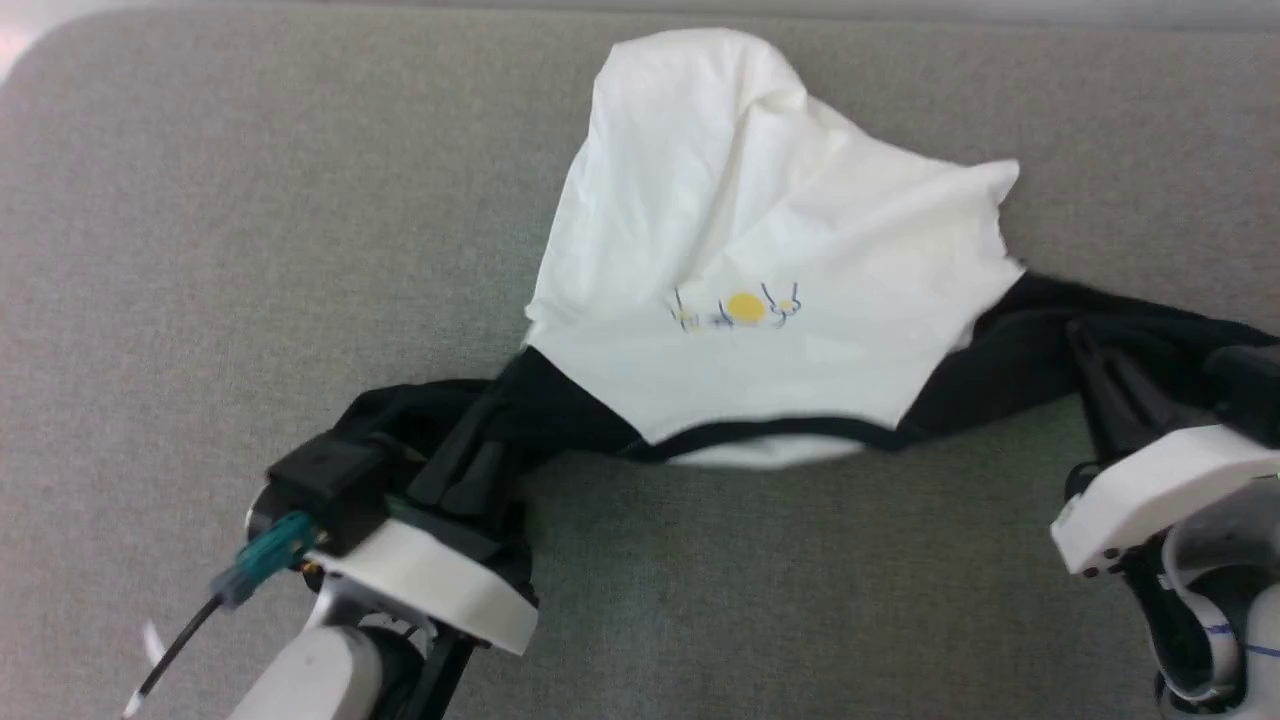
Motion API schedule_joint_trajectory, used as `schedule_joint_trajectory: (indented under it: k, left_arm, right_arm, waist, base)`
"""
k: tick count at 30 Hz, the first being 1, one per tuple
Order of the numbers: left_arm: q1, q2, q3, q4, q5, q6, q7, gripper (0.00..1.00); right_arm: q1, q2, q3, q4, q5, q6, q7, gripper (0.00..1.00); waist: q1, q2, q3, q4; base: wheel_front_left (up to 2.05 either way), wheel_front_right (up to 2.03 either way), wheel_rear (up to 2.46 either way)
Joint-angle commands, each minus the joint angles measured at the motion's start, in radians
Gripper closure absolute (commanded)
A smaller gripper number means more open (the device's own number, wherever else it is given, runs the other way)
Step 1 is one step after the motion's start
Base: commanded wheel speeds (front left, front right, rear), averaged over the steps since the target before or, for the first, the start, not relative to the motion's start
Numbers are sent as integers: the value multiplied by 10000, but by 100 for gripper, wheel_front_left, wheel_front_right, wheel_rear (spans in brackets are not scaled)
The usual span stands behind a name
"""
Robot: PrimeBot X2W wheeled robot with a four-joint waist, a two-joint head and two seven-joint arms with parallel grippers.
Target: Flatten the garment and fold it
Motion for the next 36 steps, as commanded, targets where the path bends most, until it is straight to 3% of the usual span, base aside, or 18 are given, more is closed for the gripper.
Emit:
schedule_joint_trajectory:
  k: [1, 7, 14, 20, 25, 36]
  left_arm:
    - [182, -36, 156, -221, 4, 98, -238, 100]
    - [563, 23, 556, -1346, 37, 348, -851, 100]
    - [-60, 343, 943, -2433, 124, 586, -325, 100]
    - [-1997, 847, 1279, -2769, 75, 550, 1185, 100]
    - [-3799, 946, 1363, -2637, -426, 385, 2548, 100]
    - [-6829, 994, 1360, -368, -1399, -149, 4487, 100]
  right_arm:
    - [-53, 17, -119, -188, 157, -7, -305, 100]
    - [-77, 18, -277, -1151, 454, -7, -1425, 100]
    - [-619, 19, 31, -2291, 318, -7, -1756, 100]
    - [-1896, -14, 689, -2901, -222, -7, -1150, 100]
    - [-3289, -345, 994, -2816, -106, -7, -428, 100]
    - [-6217, -947, 1076, -1318, 675, -7, 1042, 100]
  waist:
    - [0, 0, -610, -278]
    - [0, 0, -1335, -634]
    - [0, 0, -1958, -986]
    - [0, 0, -2573, -1230]
    - [0, 0, -2863, -1361]
    - [0, 0, -2546, -1527]
  base:
    - [0, 0, 0]
    - [0, 0, 0]
    - [0, 0, 0]
    - [0, 0, 0]
    - [0, 0, 0]
    - [0, 0, 0]
